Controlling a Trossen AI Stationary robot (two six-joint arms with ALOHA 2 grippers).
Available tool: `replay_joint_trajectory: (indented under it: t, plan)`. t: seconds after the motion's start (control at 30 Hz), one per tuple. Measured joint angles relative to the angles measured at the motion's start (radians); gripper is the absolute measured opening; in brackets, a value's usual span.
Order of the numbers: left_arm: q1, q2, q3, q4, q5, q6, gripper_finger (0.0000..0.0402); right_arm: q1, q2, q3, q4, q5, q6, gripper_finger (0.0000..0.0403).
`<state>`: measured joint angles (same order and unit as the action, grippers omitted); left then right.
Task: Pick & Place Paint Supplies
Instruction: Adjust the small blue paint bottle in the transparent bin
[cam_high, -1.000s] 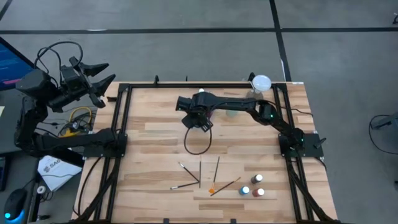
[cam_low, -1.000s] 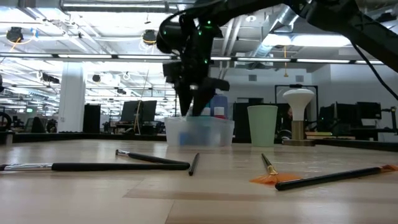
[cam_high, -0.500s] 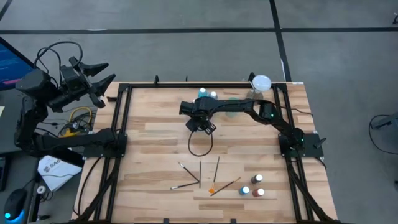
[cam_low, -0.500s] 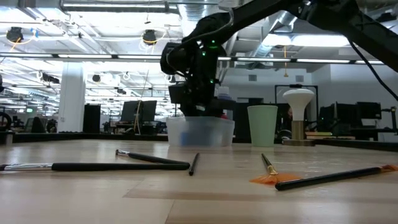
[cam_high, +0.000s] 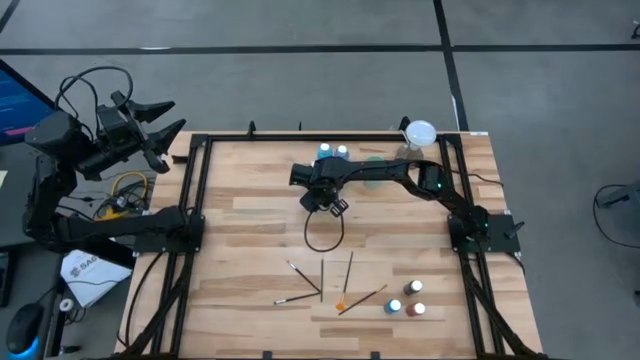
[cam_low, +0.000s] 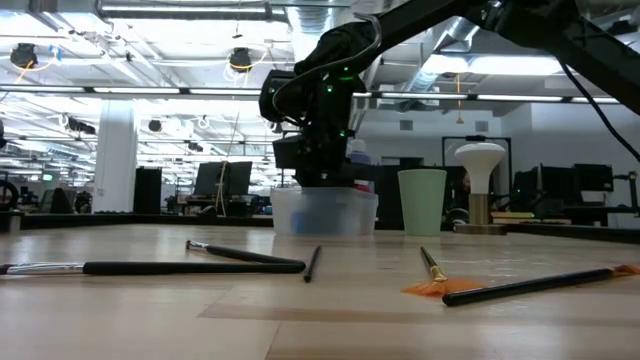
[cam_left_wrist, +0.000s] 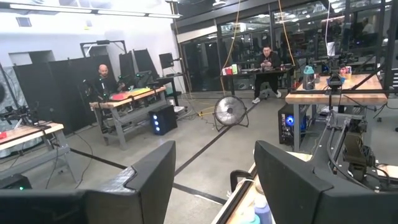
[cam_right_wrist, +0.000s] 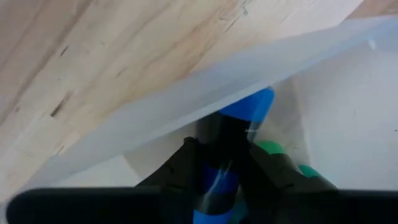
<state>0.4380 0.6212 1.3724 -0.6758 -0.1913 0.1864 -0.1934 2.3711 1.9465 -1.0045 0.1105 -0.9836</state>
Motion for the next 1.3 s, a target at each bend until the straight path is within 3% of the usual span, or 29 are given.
replay_joint_trajectory:
  t: [0.5,0.87,1.1,1.3]
  plan:
    - [0.0,0.0,0.0,0.003,-0.019,0.0,0.0214,0.008,0.004,0.161,-0.053,0.026,0.1,0.0081]
    - [0.0,0.0,0.0,0.003,-0.019,-0.006,0.0214,0.018,-0.004,0.41,-0.208,0.025,0.185,0.0081]
    - [0.0,0.0,0.0,0.005,-0.004,-0.059,0.0218,0.027,-0.215,0.391,-0.079,-0.076,0.414,0.0081]
    - [0.0,0.0,-0.095,0.176,0.132,-0.141,0.0218,0.026,-0.37,0.391,0.102,-0.149,0.593,0.0081]
